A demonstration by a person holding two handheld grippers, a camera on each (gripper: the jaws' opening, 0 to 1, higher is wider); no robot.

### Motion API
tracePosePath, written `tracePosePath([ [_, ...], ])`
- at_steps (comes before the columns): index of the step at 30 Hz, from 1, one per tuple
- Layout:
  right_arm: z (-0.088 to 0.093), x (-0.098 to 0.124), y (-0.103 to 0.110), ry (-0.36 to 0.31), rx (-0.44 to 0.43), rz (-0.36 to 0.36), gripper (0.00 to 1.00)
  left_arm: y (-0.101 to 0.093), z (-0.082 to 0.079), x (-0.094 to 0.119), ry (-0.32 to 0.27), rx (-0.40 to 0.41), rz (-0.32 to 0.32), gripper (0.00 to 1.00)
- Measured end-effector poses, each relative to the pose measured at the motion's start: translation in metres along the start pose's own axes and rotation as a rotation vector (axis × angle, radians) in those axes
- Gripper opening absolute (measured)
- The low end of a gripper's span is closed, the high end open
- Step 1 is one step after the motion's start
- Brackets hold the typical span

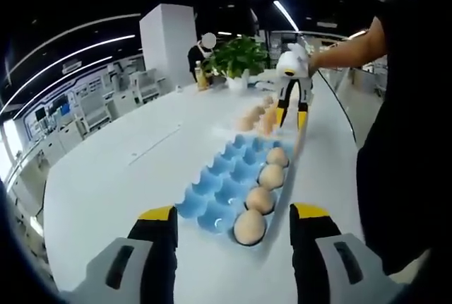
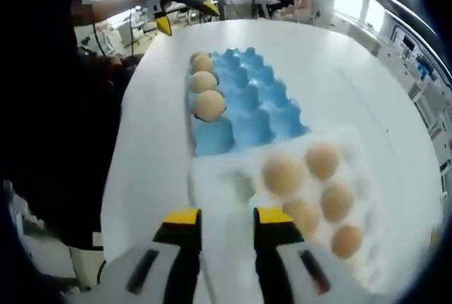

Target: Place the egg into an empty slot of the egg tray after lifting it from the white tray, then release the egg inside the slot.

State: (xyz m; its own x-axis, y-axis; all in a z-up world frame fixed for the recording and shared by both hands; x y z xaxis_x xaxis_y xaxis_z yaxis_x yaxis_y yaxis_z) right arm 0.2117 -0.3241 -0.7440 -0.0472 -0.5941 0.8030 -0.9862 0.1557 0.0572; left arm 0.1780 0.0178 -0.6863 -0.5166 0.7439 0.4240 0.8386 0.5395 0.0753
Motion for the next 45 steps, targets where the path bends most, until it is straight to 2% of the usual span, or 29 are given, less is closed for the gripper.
tracePosePath([
  [11,0.040,0.031,-0.007,0.074,-0.065,0.061,0.29,-0.001,-0.002,-0.001,0.002,-0.005,0.005,0.64],
  [23,0.092,0.082,-0.025,0.162,-0.157,0.212,0.29,-0.003,-0.001,-0.001,0.010,-0.009,0.006,0.64],
  [30,0.109,0.101,-0.032,0.190,-0.182,0.286,0.29,-0.005,0.000,-0.002,0.011,-0.008,0.013,0.63],
  [35,0.121,0.105,-0.033,0.249,-0.183,0.294,0.29,-0.004,0.000,-0.001,0.012,-0.005,0.006,0.63],
  [38,0.126,0.102,-0.033,0.293,-0.154,0.289,0.29,-0.004,0.000,-0.001,0.008,-0.002,0.006,0.62],
  [45,0.126,0.097,-0.035,0.318,-0.129,0.241,0.28,-0.003,0.000,0.002,0.011,-0.002,-0.003,0.62],
])
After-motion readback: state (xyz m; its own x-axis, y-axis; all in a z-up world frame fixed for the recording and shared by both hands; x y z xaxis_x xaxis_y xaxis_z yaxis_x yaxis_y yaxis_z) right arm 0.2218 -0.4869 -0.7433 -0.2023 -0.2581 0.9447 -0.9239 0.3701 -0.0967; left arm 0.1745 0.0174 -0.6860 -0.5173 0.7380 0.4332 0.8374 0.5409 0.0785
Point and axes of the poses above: the point that each gripper's makers call its tool centre point, and the gripper's own axes: x roughly backward along the fingers, y roughly to its left, z roughly out of its underside, the point moved 5 cm from there along x, roughly backward along the fingers, and after that the axes turned 6 degrees about -y, right-handed, at the moved point
